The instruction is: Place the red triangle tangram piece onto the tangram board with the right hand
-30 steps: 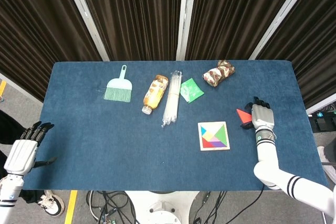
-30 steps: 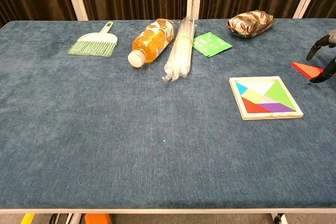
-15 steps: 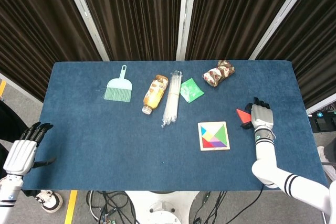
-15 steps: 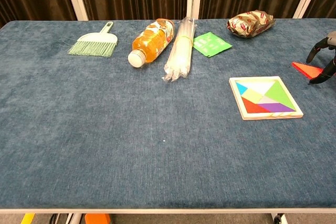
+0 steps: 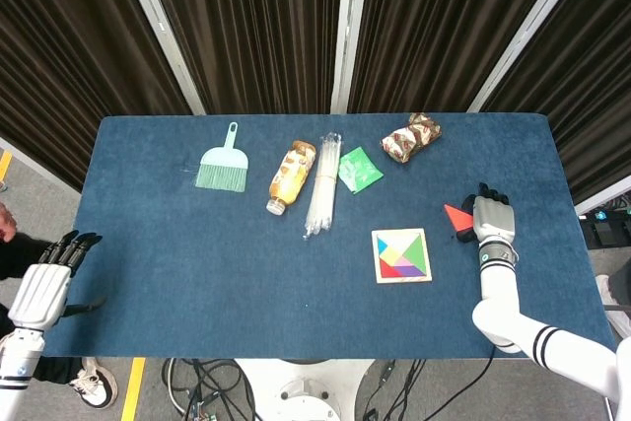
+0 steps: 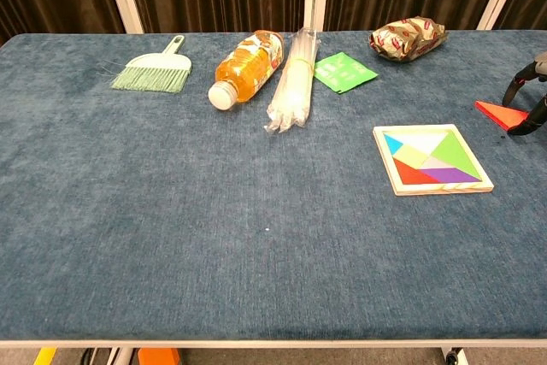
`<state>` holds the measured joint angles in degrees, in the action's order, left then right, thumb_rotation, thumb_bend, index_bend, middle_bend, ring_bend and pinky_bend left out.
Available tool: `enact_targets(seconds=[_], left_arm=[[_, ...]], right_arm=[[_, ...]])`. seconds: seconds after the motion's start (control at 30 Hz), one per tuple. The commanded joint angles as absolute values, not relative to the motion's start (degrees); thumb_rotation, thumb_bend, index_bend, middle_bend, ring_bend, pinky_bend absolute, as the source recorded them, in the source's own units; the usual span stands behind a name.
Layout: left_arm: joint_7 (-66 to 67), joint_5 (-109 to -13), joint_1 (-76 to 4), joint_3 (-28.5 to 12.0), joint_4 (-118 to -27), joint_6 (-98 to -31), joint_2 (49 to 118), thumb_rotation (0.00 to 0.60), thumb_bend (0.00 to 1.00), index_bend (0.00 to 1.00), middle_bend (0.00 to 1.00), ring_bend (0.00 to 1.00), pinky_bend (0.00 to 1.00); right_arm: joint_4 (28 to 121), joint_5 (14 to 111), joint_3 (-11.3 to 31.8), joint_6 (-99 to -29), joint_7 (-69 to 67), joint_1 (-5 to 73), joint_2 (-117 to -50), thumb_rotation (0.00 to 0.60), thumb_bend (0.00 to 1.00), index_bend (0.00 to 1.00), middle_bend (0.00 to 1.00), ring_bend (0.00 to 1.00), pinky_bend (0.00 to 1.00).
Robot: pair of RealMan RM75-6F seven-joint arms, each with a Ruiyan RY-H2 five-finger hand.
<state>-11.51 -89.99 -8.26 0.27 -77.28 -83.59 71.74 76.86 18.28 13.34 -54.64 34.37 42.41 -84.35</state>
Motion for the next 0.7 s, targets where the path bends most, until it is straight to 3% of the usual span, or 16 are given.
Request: enact_targets(seconds=[0.03, 0.7], left_arm=[[-11.38, -90.08, -8.19, 0.35, -77.25, -83.69, 71.78, 0.6, 0.0, 0.14, 0.12, 0.05, 0.17], [-11.89, -90.17, -8.19, 0.4, -76.92, -83.72, 71.87, 0.6, 0.0, 0.14, 0.12, 0.05, 0.17]], right_arm=[[77.01, 17.39, 13.16, -54.6, 35.09, 42.6, -84.29, 0.6, 0.15, 0.36, 0.0, 0.0, 0.0], [76.48, 17.47, 13.35, -54.36, 34.78, 42.87, -84.71, 0.6, 0.19, 0.46, 0.0, 0.0, 0.0]])
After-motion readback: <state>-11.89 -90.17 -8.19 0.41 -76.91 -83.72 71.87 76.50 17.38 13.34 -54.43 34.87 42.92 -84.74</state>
